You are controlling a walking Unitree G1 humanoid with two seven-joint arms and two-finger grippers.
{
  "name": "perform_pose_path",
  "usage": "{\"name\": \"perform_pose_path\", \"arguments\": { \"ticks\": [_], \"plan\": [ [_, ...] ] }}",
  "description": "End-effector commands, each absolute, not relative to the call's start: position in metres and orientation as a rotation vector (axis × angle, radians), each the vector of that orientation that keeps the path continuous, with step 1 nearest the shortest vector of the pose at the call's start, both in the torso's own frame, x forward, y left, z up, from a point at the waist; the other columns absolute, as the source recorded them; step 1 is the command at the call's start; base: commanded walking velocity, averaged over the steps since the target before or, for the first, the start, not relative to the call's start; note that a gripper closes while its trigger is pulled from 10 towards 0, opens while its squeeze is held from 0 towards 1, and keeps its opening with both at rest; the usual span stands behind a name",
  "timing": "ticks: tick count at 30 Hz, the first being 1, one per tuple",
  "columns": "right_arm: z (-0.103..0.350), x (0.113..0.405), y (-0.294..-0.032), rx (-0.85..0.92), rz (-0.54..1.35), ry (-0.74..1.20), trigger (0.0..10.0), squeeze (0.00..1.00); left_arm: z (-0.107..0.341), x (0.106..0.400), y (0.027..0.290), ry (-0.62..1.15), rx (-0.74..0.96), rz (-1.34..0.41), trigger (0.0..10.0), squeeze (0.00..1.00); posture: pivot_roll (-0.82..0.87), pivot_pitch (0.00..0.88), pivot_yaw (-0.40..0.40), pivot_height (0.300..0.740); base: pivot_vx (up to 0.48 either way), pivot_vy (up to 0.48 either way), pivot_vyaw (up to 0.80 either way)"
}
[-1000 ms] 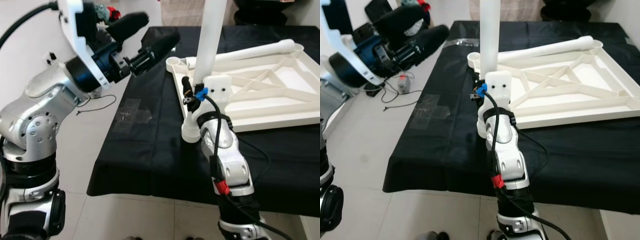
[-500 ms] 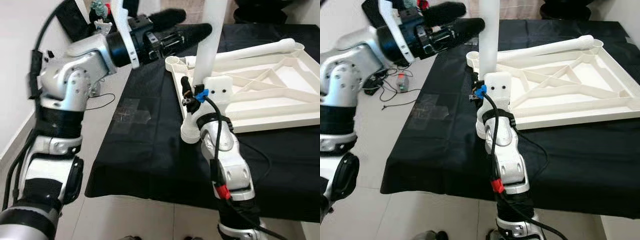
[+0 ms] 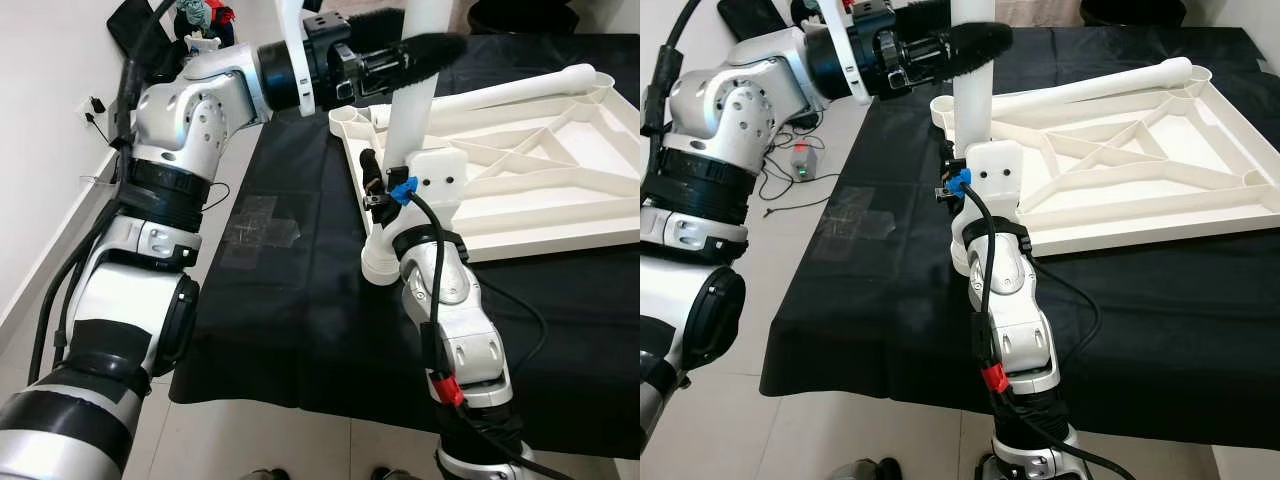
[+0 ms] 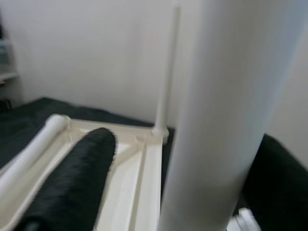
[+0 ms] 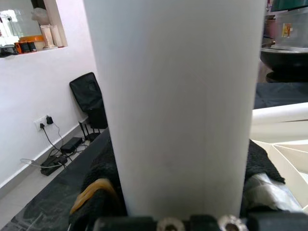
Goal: Building children table
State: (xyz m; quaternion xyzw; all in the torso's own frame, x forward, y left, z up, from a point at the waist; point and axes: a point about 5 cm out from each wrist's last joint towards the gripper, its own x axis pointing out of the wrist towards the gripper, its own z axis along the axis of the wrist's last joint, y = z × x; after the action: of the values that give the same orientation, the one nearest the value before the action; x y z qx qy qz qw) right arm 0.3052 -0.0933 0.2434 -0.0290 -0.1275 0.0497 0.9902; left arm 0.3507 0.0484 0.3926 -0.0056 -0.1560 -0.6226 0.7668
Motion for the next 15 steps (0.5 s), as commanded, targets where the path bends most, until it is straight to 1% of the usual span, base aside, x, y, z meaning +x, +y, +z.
{"name": "perform_pose_path", "arguments": {
  "ticks": [1,2,3,6,14,15],
  "plan": [
    [0.2026,0.3104,-0.1,-0.041,0.074,-0.049,0.0,0.0,0.3891,0.3538,0.0459,-0.315,0.037,-1.348,5.0,0.0,0.02,0.229,0.096,0.74,0.0,0.0,0.0],
    [0.2026,0.3104,-0.1,-0.041,0.074,-0.049,0.0,0.0,0.3891,0.3538,0.0459,-0.315,0.037,-1.348,5.0,0.0,0.02,0.229,0.096,0.74,0.0,0.0,0.0],
    [0.2031,0.3103,-0.1,-0.041,0.075,-0.049,0.0,0.0,0.388,0.3552,0.0446,-0.308,0.054,-1.348,0.0,0.0,0.02,0.229,0.095,0.74,0.0,0.0,0.0],
    [0.2044,0.3101,-0.0993,-0.04,0.077,-0.052,0.0,0.0,0.3865,0.3575,0.0415,-0.302,0.111,-1.342,0.0,0.0,0.02,0.229,0.096,0.74,0.0,0.0,0.0],
    [0.2069,0.3095,-0.0977,-0.033,0.098,-0.057,0.0,0.0,0.387,0.3573,0.039,-0.31,0.174,-1.364,0.0,0.0,0.03,0.229,0.096,0.74,0.0,0.0,0.0],
    [0.2083,0.3092,-0.0961,-0.024,0.123,-0.061,2.8,0.0,0.3867,0.3567,0.0385,-0.313,0.187,-1.37,0.0,0.0,0.03,0.229,0.096,0.74,0.0,0.0,0.0]
  ]
}}
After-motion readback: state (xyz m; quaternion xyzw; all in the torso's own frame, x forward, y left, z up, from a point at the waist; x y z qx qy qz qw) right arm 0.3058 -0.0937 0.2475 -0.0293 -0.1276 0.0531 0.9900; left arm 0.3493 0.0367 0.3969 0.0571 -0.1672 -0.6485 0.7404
